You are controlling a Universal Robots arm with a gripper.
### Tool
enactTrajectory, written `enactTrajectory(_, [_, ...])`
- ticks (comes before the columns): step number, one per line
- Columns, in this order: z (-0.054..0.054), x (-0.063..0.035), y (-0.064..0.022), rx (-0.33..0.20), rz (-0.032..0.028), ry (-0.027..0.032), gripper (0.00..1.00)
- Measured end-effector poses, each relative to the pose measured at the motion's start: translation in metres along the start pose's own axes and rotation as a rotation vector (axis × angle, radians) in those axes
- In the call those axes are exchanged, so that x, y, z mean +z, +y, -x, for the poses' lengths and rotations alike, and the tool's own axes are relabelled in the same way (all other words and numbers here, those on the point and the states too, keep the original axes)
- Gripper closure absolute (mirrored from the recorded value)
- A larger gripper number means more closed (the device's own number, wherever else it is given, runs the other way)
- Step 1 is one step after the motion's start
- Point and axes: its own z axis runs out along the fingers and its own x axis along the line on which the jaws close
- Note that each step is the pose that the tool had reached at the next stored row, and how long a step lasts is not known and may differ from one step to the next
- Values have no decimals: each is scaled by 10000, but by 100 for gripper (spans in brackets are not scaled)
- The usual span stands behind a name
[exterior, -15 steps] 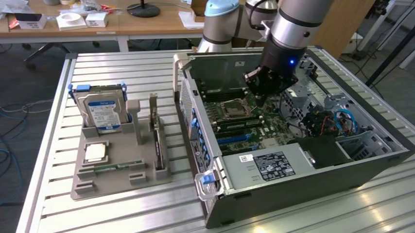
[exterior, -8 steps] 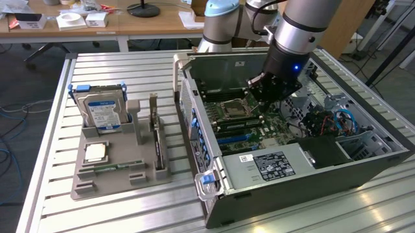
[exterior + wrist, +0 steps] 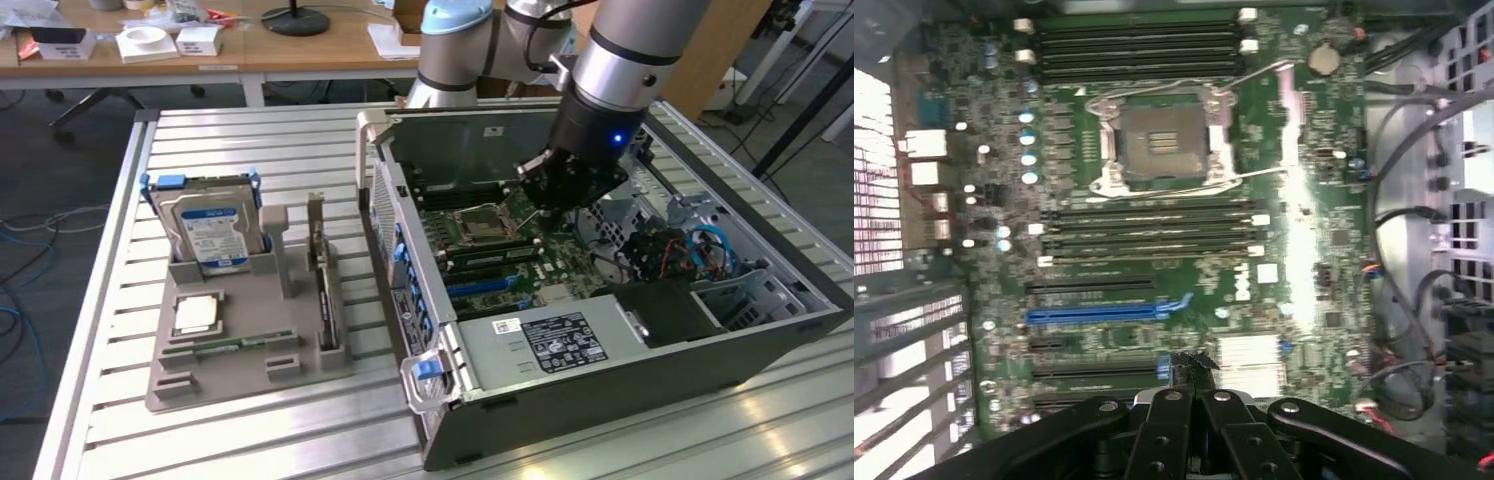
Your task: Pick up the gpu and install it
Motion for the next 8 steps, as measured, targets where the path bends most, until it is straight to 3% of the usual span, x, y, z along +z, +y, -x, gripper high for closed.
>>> enactTrajectory(8, [355,15,34,-1,48,2,90])
